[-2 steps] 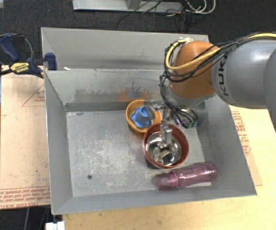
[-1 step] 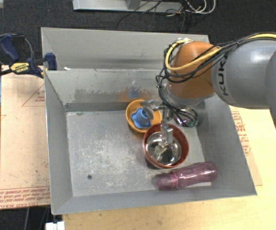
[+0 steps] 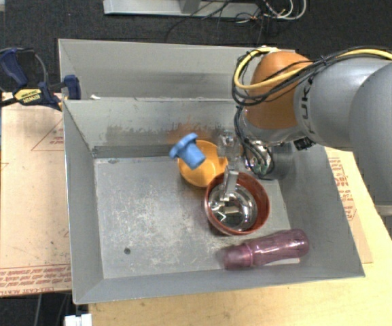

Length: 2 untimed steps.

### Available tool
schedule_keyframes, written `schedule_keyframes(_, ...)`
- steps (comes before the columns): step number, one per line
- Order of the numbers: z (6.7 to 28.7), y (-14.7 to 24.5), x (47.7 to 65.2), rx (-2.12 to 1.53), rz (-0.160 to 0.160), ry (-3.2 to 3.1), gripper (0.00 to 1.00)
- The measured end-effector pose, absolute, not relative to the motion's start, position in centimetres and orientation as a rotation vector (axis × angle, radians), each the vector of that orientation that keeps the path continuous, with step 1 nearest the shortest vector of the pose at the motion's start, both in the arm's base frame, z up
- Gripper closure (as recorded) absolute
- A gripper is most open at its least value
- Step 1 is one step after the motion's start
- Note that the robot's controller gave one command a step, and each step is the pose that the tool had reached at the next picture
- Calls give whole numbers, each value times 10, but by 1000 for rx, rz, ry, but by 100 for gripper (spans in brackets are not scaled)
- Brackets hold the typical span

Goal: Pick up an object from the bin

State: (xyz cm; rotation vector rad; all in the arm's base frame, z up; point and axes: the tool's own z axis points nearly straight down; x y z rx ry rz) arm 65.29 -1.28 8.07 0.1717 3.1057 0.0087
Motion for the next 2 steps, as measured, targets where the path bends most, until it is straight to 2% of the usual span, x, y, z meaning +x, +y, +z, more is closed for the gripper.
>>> schedule_keyframes(1,77,-4,640,-274,8,3082,100)
schedule_keyframes(2,77,-4,640,-274,9,3082,100)
